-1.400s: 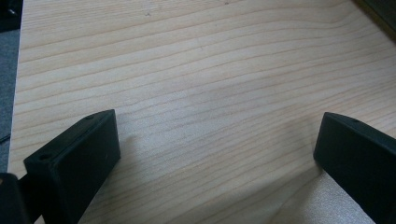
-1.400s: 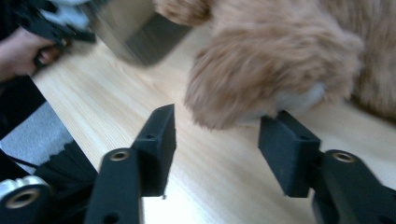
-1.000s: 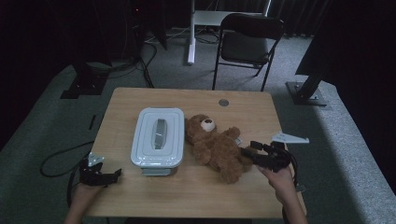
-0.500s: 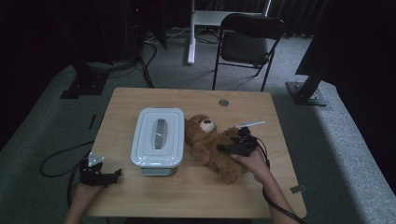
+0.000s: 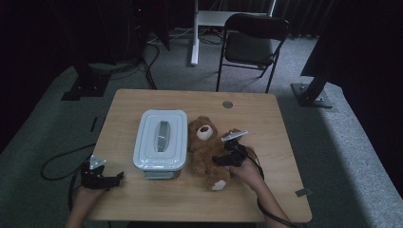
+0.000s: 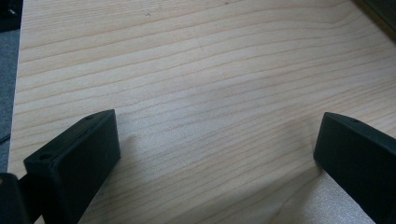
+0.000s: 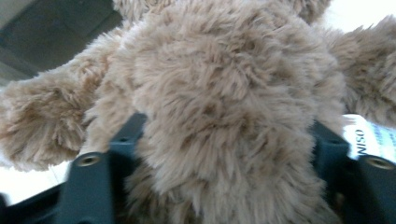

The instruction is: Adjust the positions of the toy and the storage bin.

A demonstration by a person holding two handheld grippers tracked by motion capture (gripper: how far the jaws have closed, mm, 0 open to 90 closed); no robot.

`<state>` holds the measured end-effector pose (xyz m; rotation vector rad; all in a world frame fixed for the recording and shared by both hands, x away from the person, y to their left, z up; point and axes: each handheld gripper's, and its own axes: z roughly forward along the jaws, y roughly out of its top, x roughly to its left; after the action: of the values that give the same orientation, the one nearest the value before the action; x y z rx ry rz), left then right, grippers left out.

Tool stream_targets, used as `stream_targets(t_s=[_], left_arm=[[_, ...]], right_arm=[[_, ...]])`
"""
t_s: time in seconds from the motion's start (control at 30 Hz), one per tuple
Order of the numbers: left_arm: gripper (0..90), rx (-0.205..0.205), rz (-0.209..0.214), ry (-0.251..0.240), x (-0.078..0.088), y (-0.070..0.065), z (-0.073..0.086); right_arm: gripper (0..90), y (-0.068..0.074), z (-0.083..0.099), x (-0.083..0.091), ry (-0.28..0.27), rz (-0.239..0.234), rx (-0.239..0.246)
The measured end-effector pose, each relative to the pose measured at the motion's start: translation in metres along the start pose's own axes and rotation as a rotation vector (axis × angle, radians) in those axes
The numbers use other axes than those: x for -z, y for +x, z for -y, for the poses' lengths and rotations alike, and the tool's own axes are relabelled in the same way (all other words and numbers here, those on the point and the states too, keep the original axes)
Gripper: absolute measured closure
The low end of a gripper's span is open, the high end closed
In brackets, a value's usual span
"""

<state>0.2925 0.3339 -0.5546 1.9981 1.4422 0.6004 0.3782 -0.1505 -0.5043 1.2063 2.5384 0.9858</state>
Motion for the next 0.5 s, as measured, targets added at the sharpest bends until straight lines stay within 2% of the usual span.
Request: stream_targets(t_s=[0.03,0.13,0.2,0.27,0.37,0.43,0.5], left_arm=[[1.1,0.0,0.0,0.0,0.0,0.0,0.0],[1.1,0.0,0.0,0.0,0.0,0.0,0.0],[1.1,0.0,0.0,0.0,0.0,0.0,0.0],[1.1,0.0,0.0,0.0,0.0,0.0,0.0],[1.1,0.0,0.0,0.0,0.0,0.0,0.0],[1.1,0.0,0.0,0.0,0.0,0.0,0.0],[1.1,0.0,0.0,0.0,0.0,0.0,0.0]], right_arm=[[43.8,0.002,0.0,0.001,-0.018,0.005,0.01],[58.7,0.001,0.003,0.008,-0.08,0.012,0.025],[65.1,-0.001,0.006,0.015,-0.13,0.004,0.037],[69.0,-0.006,0.008,0.022,-0.169,-0.005,0.013],[70.1,-0.014,0.008,0.033,-0.214,-0.005,-0.026],[70.1,-0.021,0.008,0.041,-0.239,0.032,-0.042],[70.6,-0.027,0.007,0.052,-0.267,0.092,-0.034]])
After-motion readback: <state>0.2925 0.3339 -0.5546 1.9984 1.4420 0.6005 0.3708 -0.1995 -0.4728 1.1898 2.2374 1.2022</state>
